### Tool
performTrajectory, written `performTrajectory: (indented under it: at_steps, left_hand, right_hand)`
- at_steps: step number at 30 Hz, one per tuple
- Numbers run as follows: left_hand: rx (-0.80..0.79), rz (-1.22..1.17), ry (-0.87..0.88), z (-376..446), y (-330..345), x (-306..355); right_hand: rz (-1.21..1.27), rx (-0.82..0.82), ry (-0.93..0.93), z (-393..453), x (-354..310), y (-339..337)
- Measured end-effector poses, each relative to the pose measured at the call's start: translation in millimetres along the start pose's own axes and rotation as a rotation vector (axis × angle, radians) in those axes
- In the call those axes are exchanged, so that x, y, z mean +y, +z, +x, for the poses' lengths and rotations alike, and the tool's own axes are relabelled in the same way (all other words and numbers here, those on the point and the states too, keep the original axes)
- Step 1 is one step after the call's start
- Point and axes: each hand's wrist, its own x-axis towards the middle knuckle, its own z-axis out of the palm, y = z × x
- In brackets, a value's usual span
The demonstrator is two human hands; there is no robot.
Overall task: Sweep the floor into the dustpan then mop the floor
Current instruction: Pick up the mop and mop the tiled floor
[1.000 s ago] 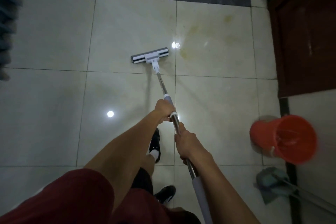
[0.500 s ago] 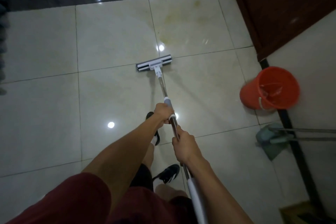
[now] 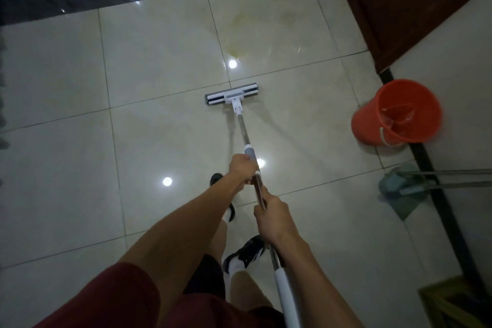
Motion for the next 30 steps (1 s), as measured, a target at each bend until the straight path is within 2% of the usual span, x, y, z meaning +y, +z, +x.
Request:
performTrajectory:
  at_steps: [7, 13, 19, 30]
  left_hand:
    - [0.006, -0.082, -0.036, 43.8, -7.3, 37.2]
    - [-0.002, -0.112, -0.027, 103.4, -37.6, 102.2]
    - [-0.106, -0.114, 0.007, 164.4, -70.8, 172.7]
    - [-0.085, -0.123, -0.019, 261.5, -116.0, 306.9]
  right_hand:
    - [0.000, 0.031, 0.024, 51.1, -31.4, -10.5]
    - [-0.020, 0.040, 0.022, 120.0, -92.1, -29.2]
    - [-0.049, 0.043, 0.064, 187.3, -162.4, -53.7]
    - [-0.052, 0.029, 0.025, 300.5, -278.6, -107.9]
